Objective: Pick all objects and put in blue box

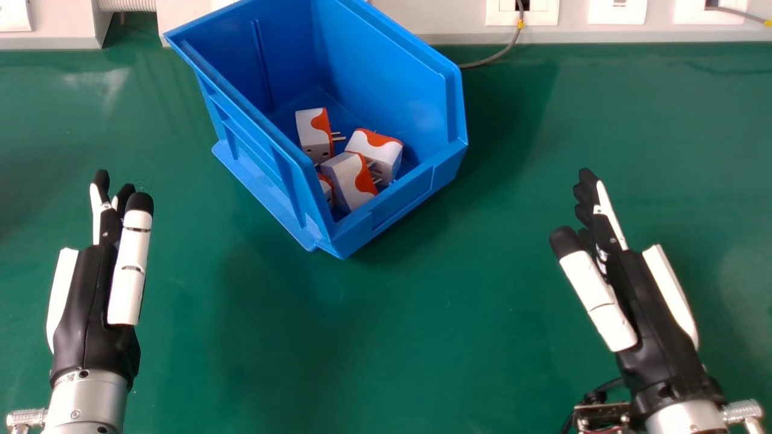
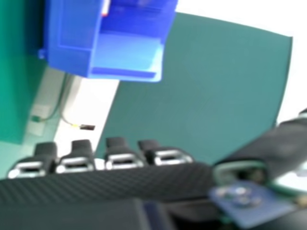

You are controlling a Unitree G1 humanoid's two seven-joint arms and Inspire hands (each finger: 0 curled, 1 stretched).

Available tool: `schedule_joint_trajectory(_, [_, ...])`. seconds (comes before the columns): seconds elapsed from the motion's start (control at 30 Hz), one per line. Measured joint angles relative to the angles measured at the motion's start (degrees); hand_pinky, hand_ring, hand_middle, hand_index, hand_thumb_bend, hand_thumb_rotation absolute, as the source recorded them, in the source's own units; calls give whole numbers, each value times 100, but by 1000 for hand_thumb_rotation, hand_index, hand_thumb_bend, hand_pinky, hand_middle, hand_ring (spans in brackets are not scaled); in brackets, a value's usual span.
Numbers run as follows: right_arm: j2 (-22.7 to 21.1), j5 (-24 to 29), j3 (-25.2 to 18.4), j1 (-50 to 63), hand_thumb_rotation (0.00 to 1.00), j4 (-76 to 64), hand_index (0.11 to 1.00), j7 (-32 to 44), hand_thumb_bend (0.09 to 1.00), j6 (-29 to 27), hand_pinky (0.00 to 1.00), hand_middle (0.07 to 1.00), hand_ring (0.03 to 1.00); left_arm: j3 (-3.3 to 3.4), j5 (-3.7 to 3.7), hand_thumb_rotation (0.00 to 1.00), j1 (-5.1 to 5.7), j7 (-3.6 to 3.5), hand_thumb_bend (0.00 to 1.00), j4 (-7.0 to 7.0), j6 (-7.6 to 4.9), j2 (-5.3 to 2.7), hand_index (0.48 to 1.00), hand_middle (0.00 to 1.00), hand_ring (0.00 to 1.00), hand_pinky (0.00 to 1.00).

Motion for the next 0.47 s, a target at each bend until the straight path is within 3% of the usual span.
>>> schedule_joint_trajectory(0.17, [-60,180,-194,163,1000,-276,1000,224,501,41,1000,1000,1000,-4,-3,1000,128,-136,508,0,-57,37,1000,1000,1000,978])
schedule_joint_trajectory(0.3, [-98,238,-257,227,1000,-382,1000,432,474,252,1000,1000,1000,-3,-5,1000,174,-251,552,18,-150,123,1000,1000,1000,976])
schedule_joint_trajectory(0.47, [-133,370,-308,234,1000,-387,1000,605,459,370,1000,1000,1000,38,-36,1000,180,-418,548,247,-425,261,1000,1000,1000,970])
